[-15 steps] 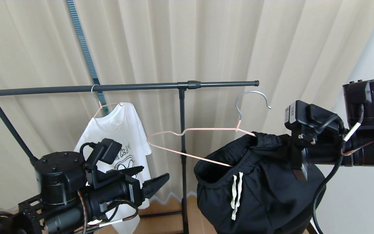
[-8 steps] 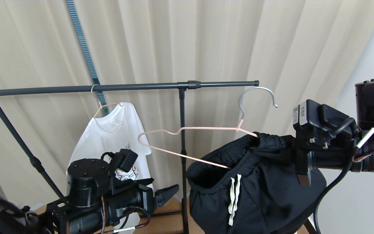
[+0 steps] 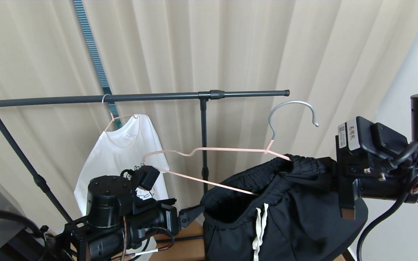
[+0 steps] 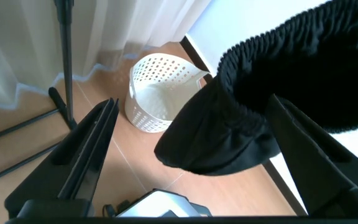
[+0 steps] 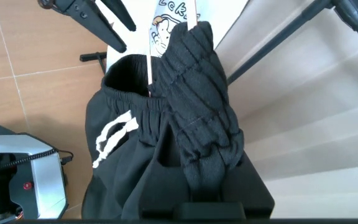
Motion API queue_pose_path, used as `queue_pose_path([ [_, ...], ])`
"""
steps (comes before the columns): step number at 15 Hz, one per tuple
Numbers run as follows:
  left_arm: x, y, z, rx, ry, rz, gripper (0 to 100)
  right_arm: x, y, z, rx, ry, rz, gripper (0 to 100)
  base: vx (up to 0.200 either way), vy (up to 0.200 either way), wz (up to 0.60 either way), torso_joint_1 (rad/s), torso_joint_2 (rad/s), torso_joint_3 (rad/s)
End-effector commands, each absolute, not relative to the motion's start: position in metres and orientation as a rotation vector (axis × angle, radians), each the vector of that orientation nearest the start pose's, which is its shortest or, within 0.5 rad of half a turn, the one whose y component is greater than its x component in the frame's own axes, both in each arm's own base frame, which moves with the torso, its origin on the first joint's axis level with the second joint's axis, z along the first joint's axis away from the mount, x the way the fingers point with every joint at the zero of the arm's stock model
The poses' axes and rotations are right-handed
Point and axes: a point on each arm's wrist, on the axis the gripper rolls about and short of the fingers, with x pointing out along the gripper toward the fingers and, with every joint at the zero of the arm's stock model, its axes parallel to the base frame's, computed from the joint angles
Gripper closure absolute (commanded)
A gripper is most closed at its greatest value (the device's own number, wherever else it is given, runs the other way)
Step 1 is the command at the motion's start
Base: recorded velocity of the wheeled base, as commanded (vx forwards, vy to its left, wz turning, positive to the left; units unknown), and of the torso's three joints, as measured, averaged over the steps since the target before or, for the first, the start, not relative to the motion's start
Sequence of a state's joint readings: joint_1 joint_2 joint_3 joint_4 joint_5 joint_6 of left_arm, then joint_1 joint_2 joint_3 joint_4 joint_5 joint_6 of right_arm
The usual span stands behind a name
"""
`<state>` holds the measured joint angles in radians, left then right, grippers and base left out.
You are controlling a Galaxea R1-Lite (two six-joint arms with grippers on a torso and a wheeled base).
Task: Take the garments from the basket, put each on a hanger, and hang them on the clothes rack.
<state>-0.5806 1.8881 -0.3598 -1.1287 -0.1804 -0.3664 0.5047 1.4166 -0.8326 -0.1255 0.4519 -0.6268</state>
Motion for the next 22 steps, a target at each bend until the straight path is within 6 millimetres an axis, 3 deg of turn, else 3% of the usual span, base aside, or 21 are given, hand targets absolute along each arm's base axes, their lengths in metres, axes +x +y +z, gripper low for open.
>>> queue_pose_path([
  [1, 0.225, -0.153, 0.074, -0.263, 0.530, -0.667, 0, 0.195, 0.121, 0.220, -0.581, 0.158, 1.065, 100, 0.000, 0.000, 0.00, 0.000, 0.00, 0.000],
  [13, 0.221, -0.166, 0.063, -0.236, 0.545, -0.676, 0, 0.182, 0.128, 0.222, -0.573, 0.136, 1.113, 100, 0.000, 0.000, 0.00, 0.000, 0.00, 0.000],
  [14, 0.221, -0.166, 0.062, -0.235, 0.548, -0.676, 100, 0.182, 0.128, 0.222, -0.569, 0.139, 1.112, 100, 0.000, 0.000, 0.00, 0.000, 0.00, 0.000],
  [22, 0.219, -0.165, 0.064, -0.202, 0.502, -0.661, 100, 0.188, 0.126, 0.221, -0.569, 0.151, 1.090, 100, 0.000, 0.000, 0.00, 0.000, 0.00, 0.000],
])
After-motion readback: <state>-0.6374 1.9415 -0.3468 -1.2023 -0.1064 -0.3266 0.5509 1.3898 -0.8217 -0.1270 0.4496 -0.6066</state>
